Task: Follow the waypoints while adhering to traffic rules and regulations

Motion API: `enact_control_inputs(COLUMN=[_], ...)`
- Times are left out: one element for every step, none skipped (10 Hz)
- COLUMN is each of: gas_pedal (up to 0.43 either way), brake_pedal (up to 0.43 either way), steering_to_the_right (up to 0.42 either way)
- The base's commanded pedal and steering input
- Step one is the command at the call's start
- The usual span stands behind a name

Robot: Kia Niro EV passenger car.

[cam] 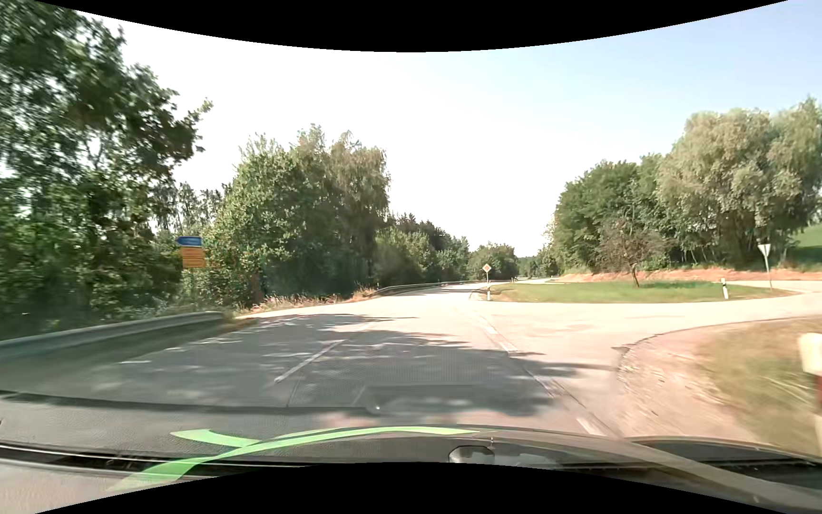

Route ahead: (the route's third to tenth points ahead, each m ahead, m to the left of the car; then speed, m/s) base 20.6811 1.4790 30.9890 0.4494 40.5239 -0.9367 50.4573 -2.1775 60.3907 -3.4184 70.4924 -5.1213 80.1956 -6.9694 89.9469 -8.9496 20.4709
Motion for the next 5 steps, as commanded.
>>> enact_control_inputs(gas_pedal=[0.150, 0.157, 0.157, 0.169, 0.169], brake_pedal=[0.000, 0.000, 0.000, 0.000, 0.000], steering_to_the_right=[0.007, 0.007, 0.008, 0.008, 0.008])
